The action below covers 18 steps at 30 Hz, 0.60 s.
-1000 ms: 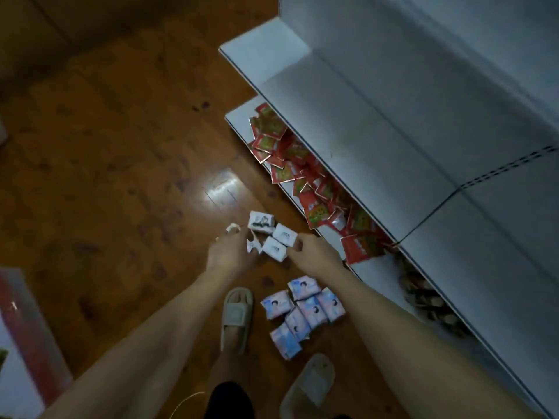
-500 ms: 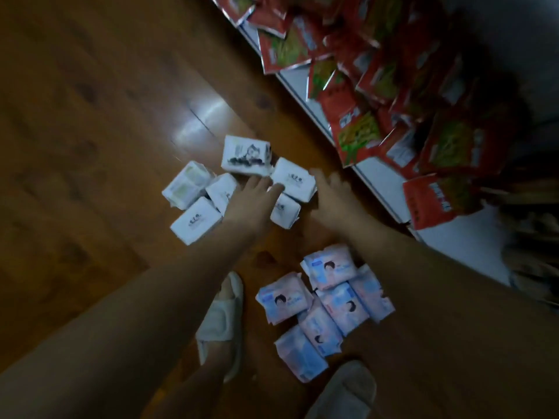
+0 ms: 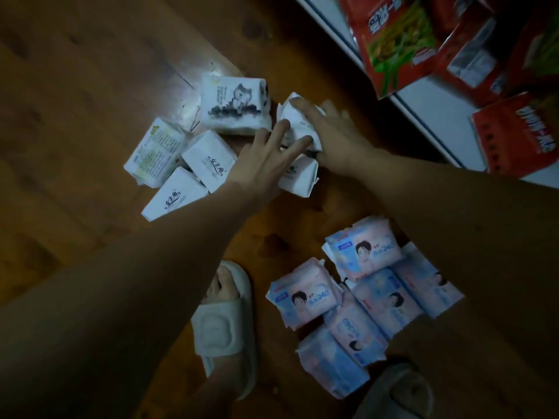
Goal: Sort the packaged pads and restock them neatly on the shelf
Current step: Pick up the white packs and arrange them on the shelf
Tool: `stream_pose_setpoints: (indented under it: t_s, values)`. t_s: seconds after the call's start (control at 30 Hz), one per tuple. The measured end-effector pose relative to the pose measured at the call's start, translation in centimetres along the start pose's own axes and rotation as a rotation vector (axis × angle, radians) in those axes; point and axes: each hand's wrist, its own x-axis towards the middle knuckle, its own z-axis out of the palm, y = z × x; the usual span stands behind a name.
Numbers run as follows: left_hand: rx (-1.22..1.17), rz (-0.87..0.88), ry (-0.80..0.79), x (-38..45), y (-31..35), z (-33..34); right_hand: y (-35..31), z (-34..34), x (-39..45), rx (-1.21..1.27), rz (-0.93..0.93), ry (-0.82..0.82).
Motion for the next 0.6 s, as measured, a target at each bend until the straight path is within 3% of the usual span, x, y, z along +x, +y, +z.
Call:
stream_pose_setpoints:
  t_s: [0.13, 0.3, 0.5, 0.6]
  values:
    - [0.021, 0.085, -0.089, -0.7, 1.5, -2.9, 1.0, -0.7, -3.4, 0.228, 0.243, 0.073]
    - [-0.049, 0.099, -0.102, -5.4, 2.8, -13.0, 0.6, -7.0, -14.1, 0.558, 0.476, -0.048]
    - [-0.329, 0.049, -0.263, -15.0, 4.7, -34.9, -5.4, -25.5, -32.6, 0.857, 0.519, -0.24]
    - [-0.394, 0.068, -0.297, -20.1, 5.9, -46.4, -10.2, -35.8, -40.6, 0.875, 0.401, -0.288]
